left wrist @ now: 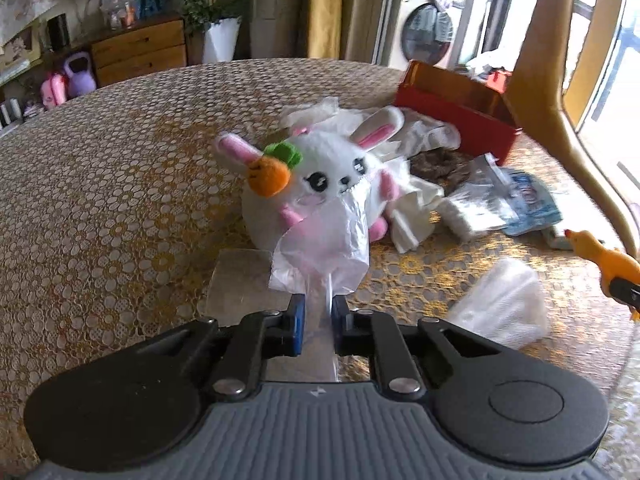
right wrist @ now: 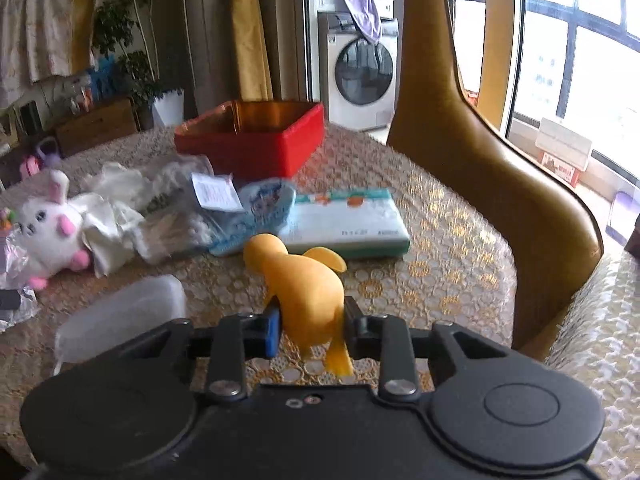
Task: Organize soft objects
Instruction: 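Carry the duck with the right tool while the left tool carries the bag into the red box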
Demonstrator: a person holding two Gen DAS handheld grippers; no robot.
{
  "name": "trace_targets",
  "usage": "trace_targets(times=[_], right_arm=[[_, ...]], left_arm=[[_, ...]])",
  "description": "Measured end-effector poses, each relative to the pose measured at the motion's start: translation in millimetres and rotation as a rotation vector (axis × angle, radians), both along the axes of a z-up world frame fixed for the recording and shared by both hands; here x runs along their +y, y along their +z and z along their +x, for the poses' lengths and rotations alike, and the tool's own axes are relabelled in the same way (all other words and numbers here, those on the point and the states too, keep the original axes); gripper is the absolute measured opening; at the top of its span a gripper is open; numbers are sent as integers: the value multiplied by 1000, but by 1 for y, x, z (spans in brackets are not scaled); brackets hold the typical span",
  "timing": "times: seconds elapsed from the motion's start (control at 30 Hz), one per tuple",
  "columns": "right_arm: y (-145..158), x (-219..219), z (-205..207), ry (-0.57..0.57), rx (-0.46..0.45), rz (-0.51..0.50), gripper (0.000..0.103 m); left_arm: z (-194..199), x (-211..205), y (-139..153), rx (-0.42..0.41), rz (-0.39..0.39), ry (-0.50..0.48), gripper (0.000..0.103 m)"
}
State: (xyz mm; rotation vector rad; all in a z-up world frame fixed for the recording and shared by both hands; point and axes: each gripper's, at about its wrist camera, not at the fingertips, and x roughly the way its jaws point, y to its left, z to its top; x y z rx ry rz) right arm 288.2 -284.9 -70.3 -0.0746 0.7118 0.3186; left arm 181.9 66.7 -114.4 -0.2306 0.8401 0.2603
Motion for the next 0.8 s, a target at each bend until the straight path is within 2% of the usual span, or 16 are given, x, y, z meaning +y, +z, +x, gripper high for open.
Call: trace_targets(times=[0.13, 0.3, 0.53, 0.67, 0.8], right_arm=[[22, -1, -4, 27, -31, 36, 30], [51, 3, 2, 60, -69, 49, 30], [85, 15, 30, 92, -116, 68, 30], [97, 24, 54, 94, -126, 69, 30], [102, 38, 80, 105, -127, 48, 30]], left_arm=[[-2, -6, 25, -37, -20, -58, 14], [12, -18, 60, -99, -5, -136, 14], [64, -27, 104, -150, 12, -227, 14], [101, -30, 118, -171, 7, -256, 14], [147, -31, 125, -155, -19, -296, 14]])
